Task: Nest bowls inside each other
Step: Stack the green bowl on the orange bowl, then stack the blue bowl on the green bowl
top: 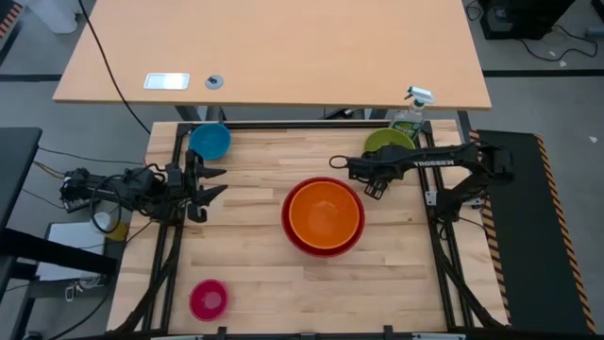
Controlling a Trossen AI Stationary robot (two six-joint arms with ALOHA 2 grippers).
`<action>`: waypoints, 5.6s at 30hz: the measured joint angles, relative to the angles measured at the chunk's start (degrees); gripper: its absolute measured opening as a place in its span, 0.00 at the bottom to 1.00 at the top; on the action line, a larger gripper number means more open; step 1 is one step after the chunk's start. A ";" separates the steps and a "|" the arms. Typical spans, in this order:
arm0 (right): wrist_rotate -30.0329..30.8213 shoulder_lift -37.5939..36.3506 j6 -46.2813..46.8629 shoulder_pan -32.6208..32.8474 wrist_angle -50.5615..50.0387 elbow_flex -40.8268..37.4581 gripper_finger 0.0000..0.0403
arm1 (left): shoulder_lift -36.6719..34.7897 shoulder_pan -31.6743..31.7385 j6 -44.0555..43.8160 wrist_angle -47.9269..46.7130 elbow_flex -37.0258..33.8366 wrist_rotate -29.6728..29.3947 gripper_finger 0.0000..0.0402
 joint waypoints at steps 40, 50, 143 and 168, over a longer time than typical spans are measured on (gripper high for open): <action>-0.91 4.58 13.09 26.92 -10.35 25.74 0.05 | 4.09 0.04 2.83 -2.36 -0.20 -8.66 0.48; -3.22 32.99 3.07 34.50 -15.98 52.78 0.07 | 5.59 0.04 0.18 -11.14 4.44 -10.91 0.48; 3.63 1.09 6.00 35.15 43.56 6.33 0.46 | 72.39 52.18 2.17 -46.06 24.46 -8.50 0.06; 10.36 -9.07 19.85 37.19 12.51 11.88 0.40 | 58.27 9.95 19.60 -48.02 41.97 -5.43 0.03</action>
